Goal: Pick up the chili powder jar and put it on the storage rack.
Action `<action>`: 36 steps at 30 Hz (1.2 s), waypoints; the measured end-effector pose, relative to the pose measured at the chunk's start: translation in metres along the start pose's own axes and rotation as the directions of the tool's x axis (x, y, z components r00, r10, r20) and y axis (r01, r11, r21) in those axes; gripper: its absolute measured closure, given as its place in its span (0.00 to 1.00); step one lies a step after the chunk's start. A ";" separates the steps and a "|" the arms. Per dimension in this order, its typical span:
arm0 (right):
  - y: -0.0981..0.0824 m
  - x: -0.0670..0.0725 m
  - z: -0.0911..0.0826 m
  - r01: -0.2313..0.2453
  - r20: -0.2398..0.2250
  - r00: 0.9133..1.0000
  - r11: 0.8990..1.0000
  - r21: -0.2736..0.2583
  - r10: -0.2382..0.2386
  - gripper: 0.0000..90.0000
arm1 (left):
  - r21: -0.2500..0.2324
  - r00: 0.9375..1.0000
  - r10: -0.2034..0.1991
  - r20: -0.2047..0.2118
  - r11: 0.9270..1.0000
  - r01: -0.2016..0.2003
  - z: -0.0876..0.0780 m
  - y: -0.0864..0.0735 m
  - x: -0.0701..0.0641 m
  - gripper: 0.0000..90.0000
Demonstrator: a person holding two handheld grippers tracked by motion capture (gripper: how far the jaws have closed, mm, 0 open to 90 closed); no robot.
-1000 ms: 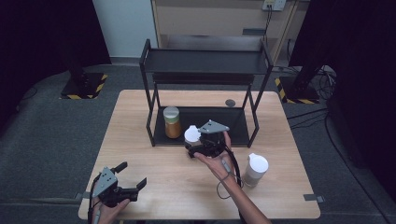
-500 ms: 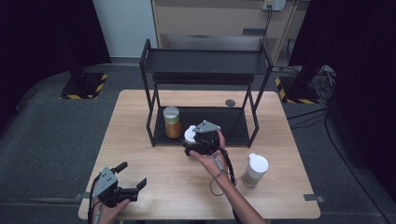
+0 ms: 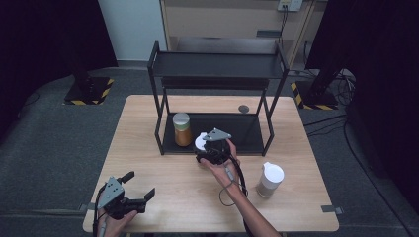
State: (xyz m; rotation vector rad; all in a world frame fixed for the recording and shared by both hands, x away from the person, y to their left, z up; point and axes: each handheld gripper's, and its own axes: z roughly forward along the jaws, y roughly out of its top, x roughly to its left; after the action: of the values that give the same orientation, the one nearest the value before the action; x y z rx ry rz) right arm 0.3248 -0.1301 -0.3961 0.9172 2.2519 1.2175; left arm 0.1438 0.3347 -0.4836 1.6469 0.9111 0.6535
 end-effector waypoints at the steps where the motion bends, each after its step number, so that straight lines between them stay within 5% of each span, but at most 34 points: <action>1: 0.001 0.000 0.000 0.000 -0.001 1.000 1.000 0.003 0.000 0.34 | 0.001 1.000 0.001 0.000 1.000 -0.001 0.000 0.000 0.000 0.00; 17: 0.004 -0.002 -0.004 0.015 -0.013 1.000 1.000 0.005 -0.015 0.35 | 0.001 1.000 0.001 0.003 1.000 -0.001 0.000 0.000 0.000 0.00; 36: 0.036 -0.021 -0.017 0.011 -0.027 1.000 1.000 -0.008 -0.011 0.35 | 0.008 1.000 0.001 0.004 1.000 -0.001 0.000 0.001 0.001 0.00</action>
State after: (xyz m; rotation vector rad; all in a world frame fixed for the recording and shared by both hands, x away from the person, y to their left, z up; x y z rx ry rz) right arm 0.3410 -0.1402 -0.3560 0.8896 2.2686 1.2396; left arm 0.1448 0.3351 -0.4832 1.6557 0.9117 0.6480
